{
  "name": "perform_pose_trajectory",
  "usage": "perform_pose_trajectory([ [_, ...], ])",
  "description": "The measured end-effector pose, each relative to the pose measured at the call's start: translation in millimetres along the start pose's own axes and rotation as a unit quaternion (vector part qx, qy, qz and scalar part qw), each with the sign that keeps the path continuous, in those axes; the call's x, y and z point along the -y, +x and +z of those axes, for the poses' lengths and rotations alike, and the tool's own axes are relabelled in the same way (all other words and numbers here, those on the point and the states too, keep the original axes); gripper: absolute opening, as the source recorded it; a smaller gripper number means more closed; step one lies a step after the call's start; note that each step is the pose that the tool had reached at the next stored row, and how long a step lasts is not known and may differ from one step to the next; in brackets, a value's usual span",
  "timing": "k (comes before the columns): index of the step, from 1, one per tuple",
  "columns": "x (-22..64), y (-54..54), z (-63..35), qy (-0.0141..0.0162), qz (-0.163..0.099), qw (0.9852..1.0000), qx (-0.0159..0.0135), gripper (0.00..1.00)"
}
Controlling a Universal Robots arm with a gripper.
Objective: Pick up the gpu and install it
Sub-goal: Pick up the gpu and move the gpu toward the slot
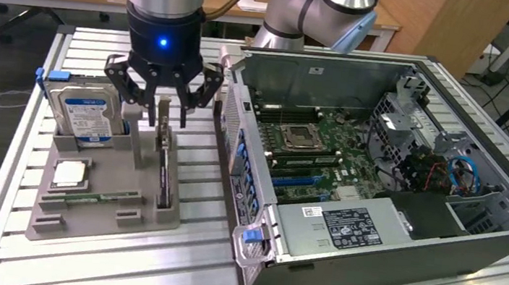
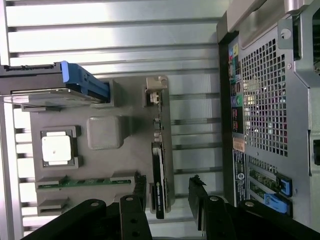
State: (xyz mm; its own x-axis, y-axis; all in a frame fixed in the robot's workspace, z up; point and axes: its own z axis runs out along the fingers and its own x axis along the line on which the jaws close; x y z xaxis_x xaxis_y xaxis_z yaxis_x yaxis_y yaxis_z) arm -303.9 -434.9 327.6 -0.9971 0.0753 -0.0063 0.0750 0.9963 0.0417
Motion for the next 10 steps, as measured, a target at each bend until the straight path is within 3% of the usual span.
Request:
perform_pose_trajectory([
  [10, 4.6, -0.3, 1.6, 0.0, 0.0, 1.0, 0.0, 0.47],
])
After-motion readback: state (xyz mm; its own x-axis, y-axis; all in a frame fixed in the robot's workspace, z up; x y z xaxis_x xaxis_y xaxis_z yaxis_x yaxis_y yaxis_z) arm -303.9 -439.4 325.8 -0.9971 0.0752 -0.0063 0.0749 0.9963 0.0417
